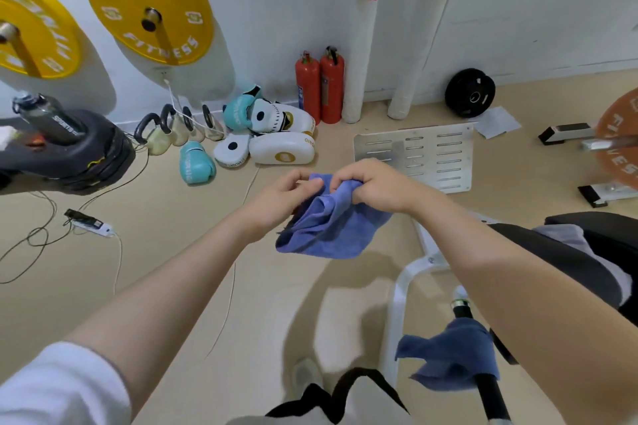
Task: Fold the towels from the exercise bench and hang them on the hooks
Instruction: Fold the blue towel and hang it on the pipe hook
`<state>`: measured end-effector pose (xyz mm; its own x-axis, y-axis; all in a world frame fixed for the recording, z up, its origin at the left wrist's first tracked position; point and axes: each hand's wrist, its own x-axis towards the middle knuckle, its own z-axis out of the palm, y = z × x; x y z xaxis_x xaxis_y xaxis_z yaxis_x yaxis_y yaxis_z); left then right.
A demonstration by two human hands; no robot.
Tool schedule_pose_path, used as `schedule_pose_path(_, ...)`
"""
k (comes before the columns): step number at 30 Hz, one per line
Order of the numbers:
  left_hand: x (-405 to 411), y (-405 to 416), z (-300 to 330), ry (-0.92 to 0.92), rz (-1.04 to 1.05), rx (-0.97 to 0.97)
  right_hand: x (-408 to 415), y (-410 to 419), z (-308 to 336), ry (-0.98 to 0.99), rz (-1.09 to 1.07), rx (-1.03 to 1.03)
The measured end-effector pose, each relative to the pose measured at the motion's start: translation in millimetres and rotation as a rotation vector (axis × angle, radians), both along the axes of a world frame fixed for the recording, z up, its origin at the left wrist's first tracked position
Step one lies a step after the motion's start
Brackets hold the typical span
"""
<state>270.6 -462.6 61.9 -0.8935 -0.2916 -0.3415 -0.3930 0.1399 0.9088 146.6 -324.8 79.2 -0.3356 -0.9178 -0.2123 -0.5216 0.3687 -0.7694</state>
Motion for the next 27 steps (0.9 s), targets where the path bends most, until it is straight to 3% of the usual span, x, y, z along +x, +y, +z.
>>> schedule_pose_path(5, -9, -10, 3, 0.050, -0.011, -0.064, -2, -13, 3, 0.045, 0.013, 0.017)
schedule_pose_path(9, -21, -14, 8, 0.156, 0.109, 0.112, -15, -28, 6, 0.083, -0.031, 0.014)
schedule_pose_path(17, -104, -54, 10, 0.035, 0.117, 0.286, -89, -73, -3, 0.363, -0.092, 0.127)
schedule_pose_path(21, -178, -81, 16, 0.103, -0.126, -0.073, -162, -89, 8, 0.269, -0.177, 0.059)
schedule_pose_path(27, -319, -113, 32, 0.087, -0.165, -0.194, -300, -100, 25, 0.102, -0.191, 0.075)
